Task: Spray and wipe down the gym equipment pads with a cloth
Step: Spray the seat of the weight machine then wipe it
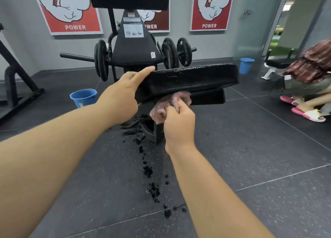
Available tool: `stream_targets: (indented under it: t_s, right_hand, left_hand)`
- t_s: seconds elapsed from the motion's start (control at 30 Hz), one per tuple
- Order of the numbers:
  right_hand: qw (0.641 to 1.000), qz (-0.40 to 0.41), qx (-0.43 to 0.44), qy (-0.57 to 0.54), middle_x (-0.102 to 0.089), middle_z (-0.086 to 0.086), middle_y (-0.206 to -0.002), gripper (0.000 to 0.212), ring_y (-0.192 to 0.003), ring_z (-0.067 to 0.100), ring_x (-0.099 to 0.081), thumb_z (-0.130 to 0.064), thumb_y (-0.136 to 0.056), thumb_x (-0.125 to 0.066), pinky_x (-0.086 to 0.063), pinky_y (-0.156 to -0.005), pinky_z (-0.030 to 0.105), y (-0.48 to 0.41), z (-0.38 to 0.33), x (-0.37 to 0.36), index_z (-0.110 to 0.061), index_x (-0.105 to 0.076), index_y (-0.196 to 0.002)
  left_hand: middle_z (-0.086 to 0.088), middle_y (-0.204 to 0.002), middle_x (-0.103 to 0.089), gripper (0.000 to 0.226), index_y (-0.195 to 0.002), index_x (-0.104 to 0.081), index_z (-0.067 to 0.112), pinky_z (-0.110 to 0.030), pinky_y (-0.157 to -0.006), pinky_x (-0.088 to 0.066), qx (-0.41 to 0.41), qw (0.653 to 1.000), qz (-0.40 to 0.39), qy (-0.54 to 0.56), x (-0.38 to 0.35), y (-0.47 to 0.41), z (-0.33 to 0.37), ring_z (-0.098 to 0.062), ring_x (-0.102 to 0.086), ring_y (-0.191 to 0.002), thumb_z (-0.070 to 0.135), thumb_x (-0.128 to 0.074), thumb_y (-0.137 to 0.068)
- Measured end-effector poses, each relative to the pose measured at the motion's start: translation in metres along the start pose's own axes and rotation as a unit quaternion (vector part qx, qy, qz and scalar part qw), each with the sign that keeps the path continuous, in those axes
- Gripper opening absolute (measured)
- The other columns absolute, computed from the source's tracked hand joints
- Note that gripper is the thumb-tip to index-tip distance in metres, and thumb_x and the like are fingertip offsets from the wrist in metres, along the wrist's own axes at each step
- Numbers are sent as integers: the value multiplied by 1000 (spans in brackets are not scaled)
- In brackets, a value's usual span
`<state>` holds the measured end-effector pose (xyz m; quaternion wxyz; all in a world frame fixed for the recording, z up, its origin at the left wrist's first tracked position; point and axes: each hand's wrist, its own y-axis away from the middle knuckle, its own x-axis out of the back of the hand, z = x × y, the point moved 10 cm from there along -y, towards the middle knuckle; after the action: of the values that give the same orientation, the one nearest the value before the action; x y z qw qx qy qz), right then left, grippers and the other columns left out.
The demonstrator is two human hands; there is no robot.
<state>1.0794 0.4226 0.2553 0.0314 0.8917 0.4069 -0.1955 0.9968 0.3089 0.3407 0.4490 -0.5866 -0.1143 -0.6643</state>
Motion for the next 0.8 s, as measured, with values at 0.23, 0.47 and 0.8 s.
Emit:
stream_targets:
  t_s: [0.23,0.47,0.8]
  right_hand:
    - [963,220,72,-140,-58,10,-77,37,-47,15,-44,18,-83,-33,-32,-48,23,-47,-80,135,-5,-62,-89]
    - [963,244,35,-108,-47,-25,-38,49,-42,4,-40,0,-100,-39,-41,-56,20,-32,-64,76,-36,-47,-131]
    - [974,152,82,-147,-32,1,-51,41,-44,15,-29,4,-100,-34,-36,-45,24,-31,-55,114,-16,-69,-93]
  left_hand:
    - [9,-154,-27,95,-150,-12,49,-35,-73,-44,8,999,9,44,-4,4,-1,-23,-54,-86,-8,-47,-83]
    - [6,-151,-26,94,-150,-13,45,-40,-73,-50,21,998,28,59,-8,4,1,-24,-52,-92,-9,-49,-82]
    - [3,-148,-31,89,-150,-18,42,-35,-79,-43,14,996,62,55,-8,4,1,-27,-47,-118,-5,-50,-81]
